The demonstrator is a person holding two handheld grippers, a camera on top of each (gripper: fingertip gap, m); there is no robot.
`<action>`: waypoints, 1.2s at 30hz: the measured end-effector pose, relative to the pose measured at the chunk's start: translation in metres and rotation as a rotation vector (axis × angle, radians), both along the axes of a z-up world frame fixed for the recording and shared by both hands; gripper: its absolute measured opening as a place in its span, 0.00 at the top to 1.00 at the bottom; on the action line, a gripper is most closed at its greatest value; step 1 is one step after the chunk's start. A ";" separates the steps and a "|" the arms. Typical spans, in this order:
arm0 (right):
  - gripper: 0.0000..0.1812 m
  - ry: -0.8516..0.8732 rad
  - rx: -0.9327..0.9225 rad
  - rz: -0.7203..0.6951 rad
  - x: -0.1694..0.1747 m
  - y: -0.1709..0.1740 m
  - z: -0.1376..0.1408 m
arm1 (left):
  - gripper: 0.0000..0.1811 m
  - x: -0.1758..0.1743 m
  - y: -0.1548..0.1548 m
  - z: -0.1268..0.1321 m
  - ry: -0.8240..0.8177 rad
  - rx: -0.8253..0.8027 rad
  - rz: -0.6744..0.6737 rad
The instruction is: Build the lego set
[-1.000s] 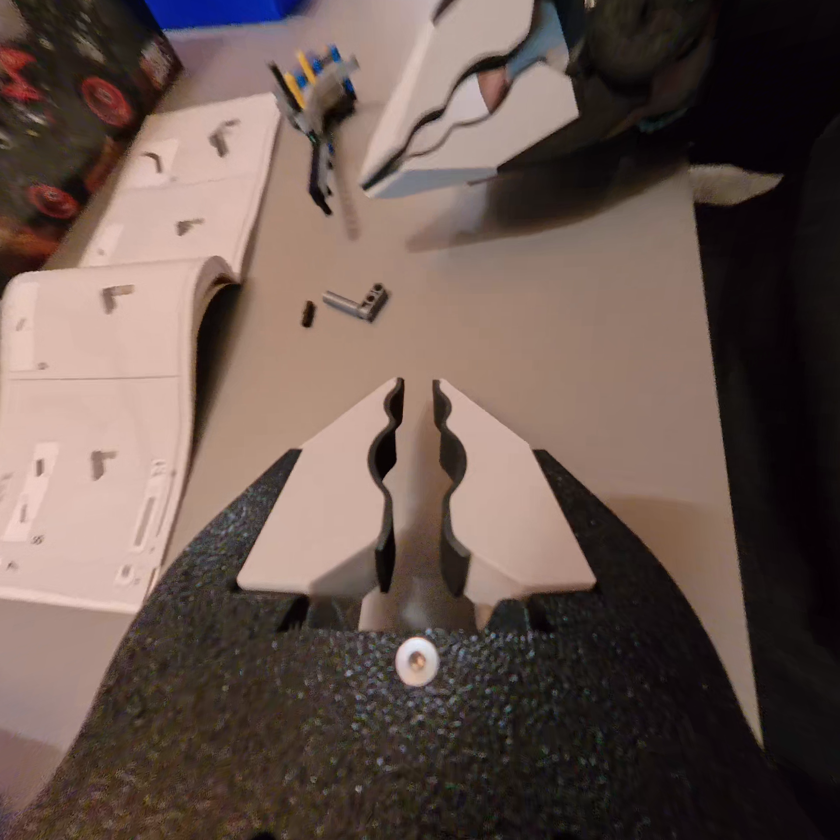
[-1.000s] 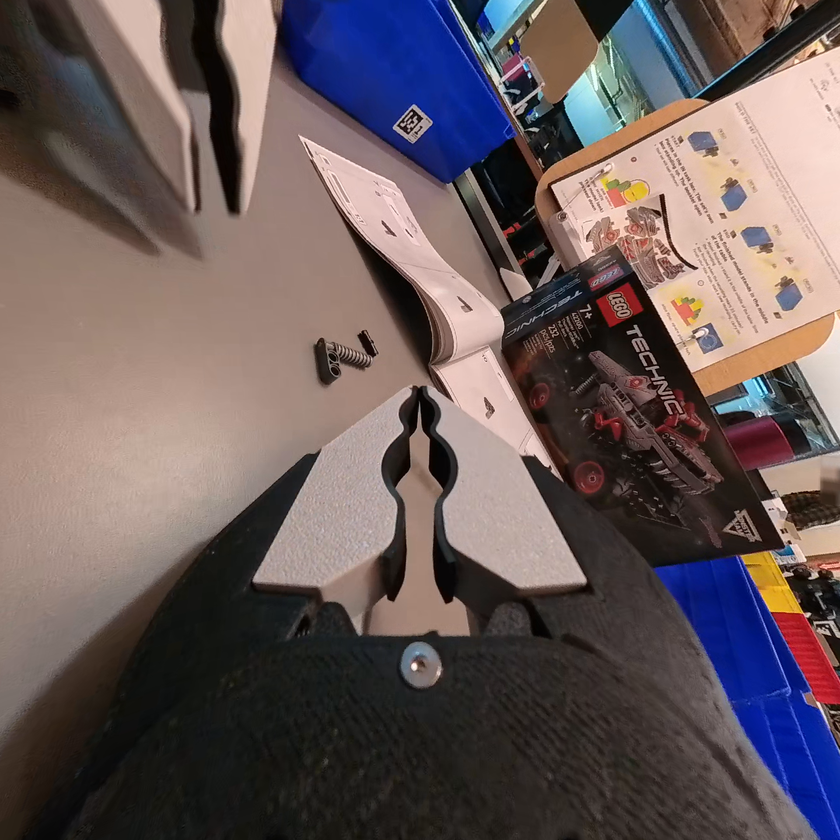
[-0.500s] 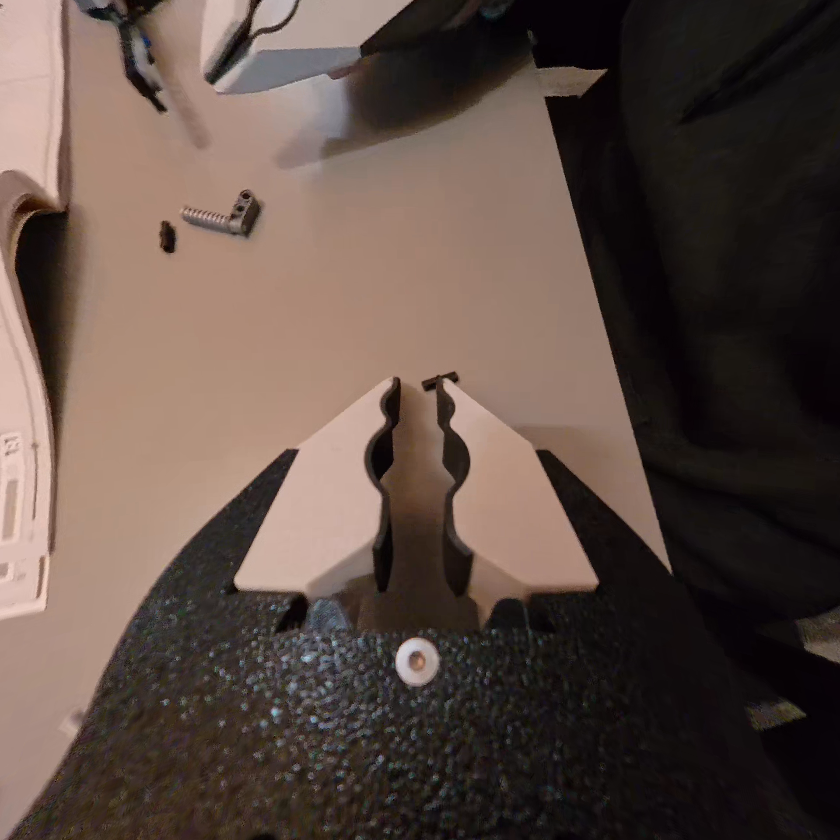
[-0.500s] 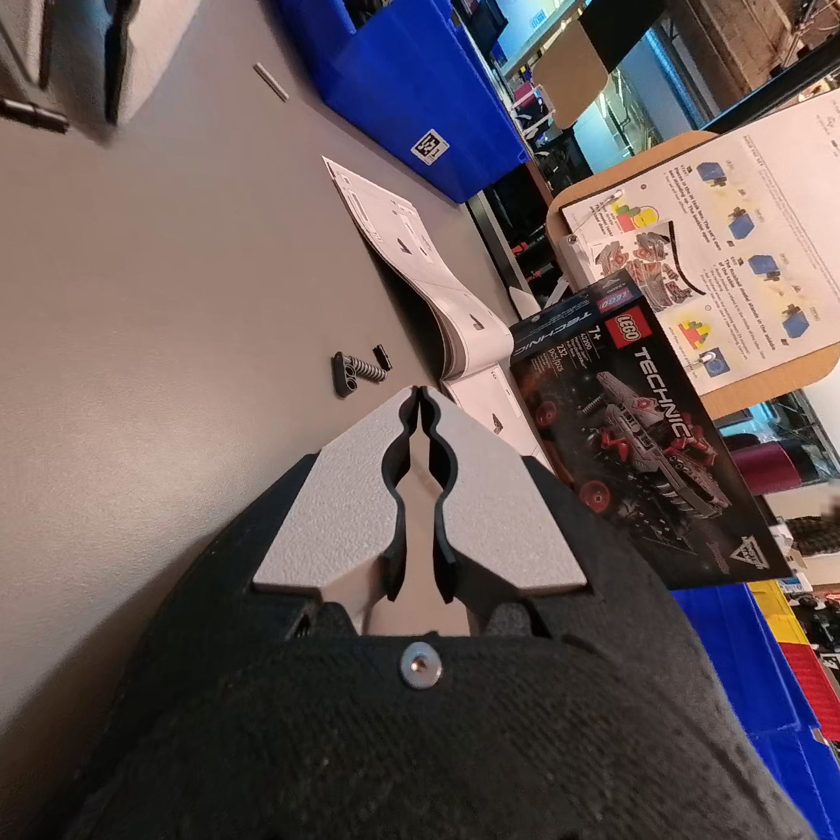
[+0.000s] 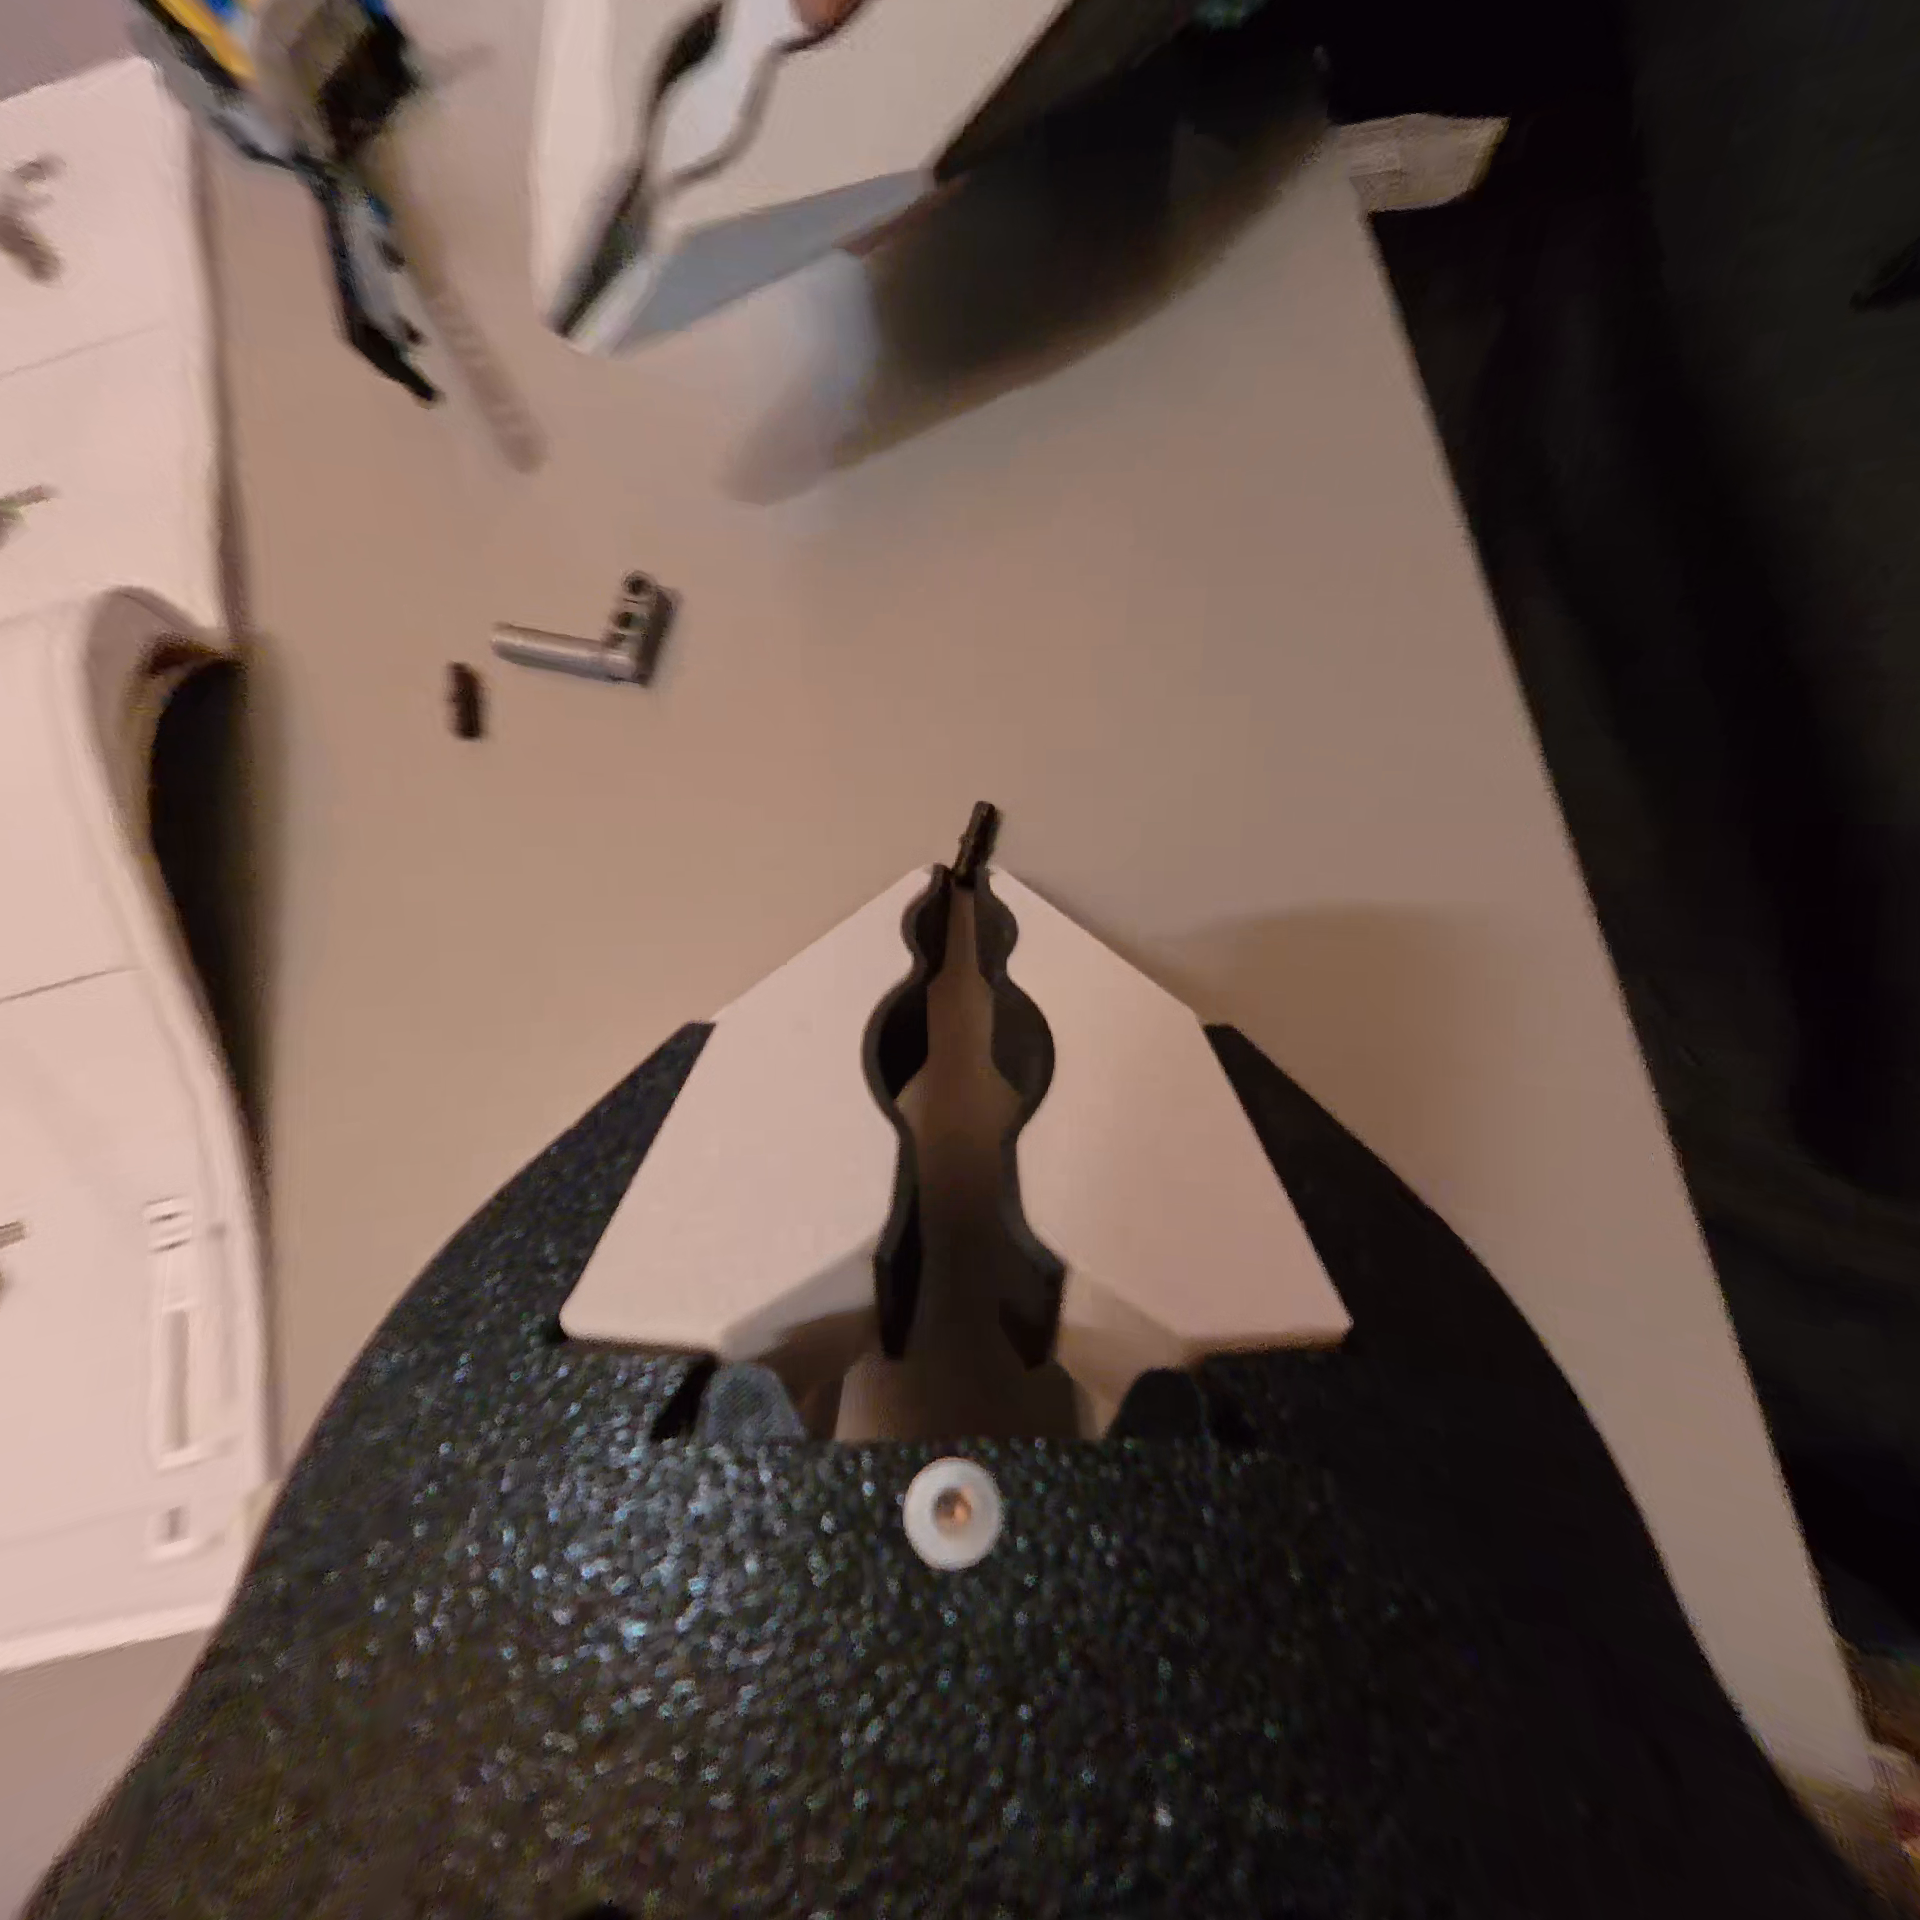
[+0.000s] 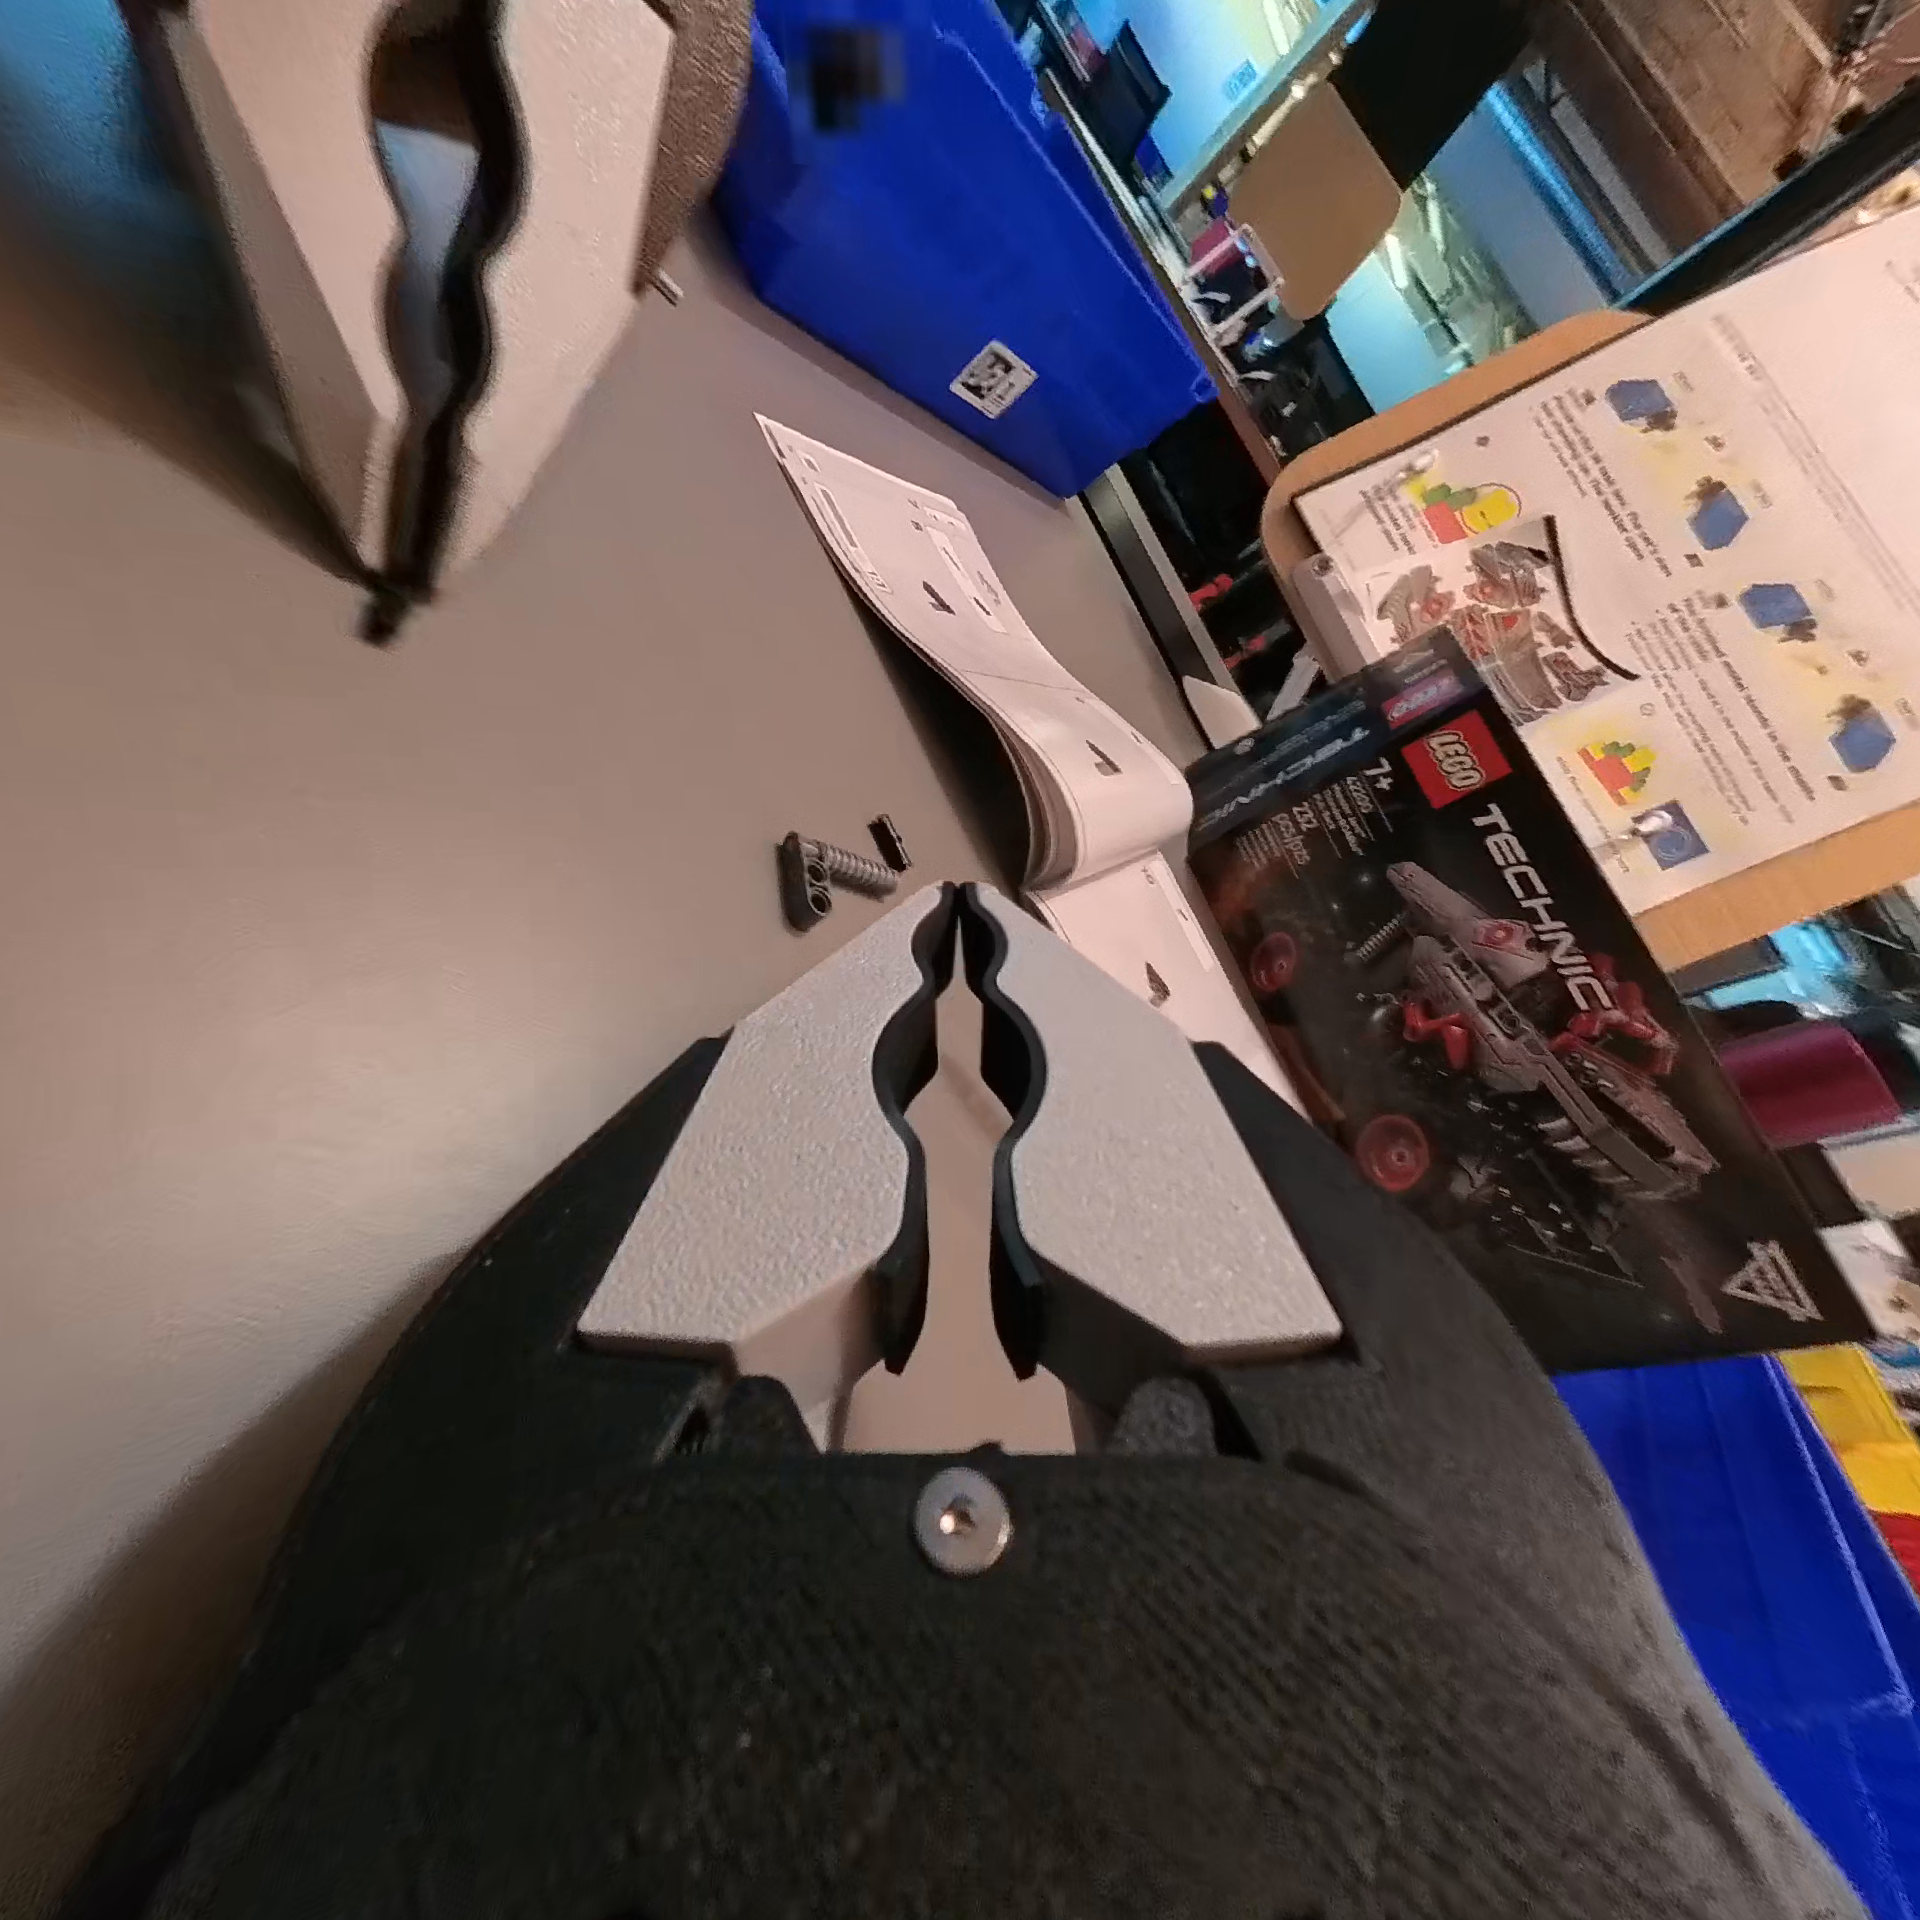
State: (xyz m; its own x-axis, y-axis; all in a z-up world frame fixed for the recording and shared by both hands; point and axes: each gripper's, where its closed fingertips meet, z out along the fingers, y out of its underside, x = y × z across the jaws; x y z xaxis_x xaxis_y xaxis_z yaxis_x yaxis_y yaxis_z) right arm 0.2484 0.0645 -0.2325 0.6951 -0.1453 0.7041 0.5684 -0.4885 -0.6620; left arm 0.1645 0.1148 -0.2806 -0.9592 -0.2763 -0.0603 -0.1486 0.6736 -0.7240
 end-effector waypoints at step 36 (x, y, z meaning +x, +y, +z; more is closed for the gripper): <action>0.99 0.311 0.330 0.193 -0.026 0.011 0.048 | 0.99 0.056 -0.051 0.105 -0.223 -0.427 0.126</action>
